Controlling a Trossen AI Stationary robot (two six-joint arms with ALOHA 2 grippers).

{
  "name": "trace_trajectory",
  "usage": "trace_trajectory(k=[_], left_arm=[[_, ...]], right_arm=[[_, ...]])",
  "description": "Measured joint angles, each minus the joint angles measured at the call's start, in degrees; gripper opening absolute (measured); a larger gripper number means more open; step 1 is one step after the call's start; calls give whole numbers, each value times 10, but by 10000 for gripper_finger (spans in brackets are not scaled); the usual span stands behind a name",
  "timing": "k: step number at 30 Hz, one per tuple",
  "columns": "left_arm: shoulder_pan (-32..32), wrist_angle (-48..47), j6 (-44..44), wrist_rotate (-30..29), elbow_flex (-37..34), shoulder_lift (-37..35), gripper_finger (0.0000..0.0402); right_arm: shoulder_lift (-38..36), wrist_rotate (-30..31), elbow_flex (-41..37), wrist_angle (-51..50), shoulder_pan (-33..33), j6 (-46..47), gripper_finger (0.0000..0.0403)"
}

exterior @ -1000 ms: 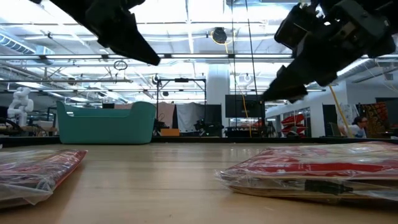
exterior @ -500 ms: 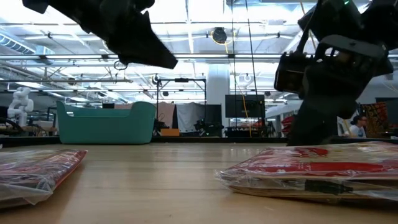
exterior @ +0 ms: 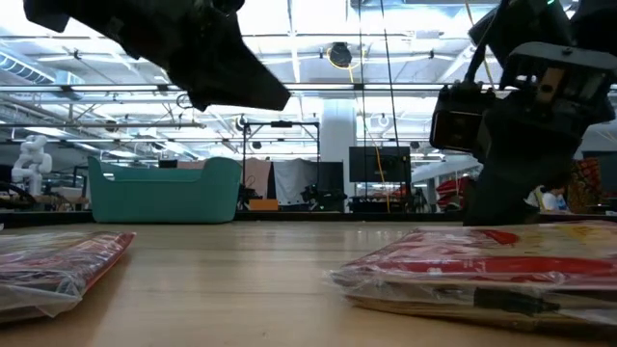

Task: Sort popcorn bags into baskets
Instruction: Put the red popcorn bag into the green bin

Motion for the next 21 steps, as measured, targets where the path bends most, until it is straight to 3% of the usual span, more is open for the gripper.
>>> trace_trajectory(k=[8,16,21], left_arm=[[0,9,8,-14,0,9,99],[2,39,-48,-11,0,9,101],[-1,38,-82,4,0,9,138]], right_arm=[[0,28,-1,-1,0,-12,10],[-2,100,-2,71,-28,-76,2],[-5,108,-2,107,-60,-127,1]])
